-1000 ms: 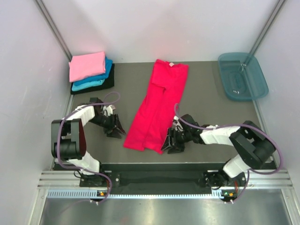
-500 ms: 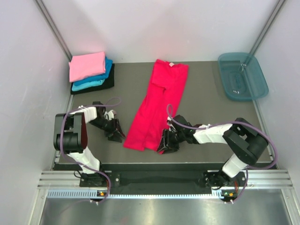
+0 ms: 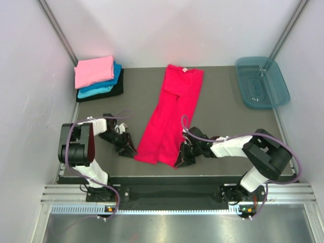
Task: Fold and stack the t-shirts
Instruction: Fold the tshirt
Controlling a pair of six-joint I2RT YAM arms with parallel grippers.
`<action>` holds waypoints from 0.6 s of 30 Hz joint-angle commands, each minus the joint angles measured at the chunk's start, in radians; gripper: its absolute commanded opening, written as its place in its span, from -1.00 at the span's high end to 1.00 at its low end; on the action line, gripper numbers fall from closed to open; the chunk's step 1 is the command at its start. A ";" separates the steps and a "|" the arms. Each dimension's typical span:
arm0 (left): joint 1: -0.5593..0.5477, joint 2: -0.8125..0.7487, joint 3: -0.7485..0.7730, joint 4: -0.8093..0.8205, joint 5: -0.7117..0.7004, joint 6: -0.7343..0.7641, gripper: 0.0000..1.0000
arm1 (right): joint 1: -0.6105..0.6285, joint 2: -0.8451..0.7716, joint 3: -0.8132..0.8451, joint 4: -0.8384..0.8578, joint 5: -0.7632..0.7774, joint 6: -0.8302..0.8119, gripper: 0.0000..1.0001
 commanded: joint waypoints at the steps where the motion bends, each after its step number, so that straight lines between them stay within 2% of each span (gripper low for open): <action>1: -0.025 -0.018 -0.018 0.039 0.026 -0.006 0.23 | 0.035 -0.070 -0.043 0.009 -0.003 -0.008 1.00; 5: -0.067 -0.015 -0.023 0.062 0.046 -0.012 0.49 | 0.041 -0.110 -0.057 -0.007 -0.021 -0.023 1.00; 6: -0.069 -0.018 -0.023 0.062 0.055 -0.010 0.72 | 0.046 -0.118 -0.068 -0.008 -0.023 -0.027 1.00; 8: -0.069 -0.035 -0.020 0.057 0.064 0.002 0.96 | 0.051 -0.142 -0.077 -0.008 -0.033 -0.033 1.00; 14: -0.069 -0.130 -0.040 0.013 0.113 0.040 1.00 | 0.043 -0.225 -0.106 -0.046 -0.023 -0.056 1.00; 18: -0.071 -0.207 -0.031 -0.017 0.176 0.050 1.00 | -0.006 -0.268 -0.085 -0.086 -0.036 -0.108 1.00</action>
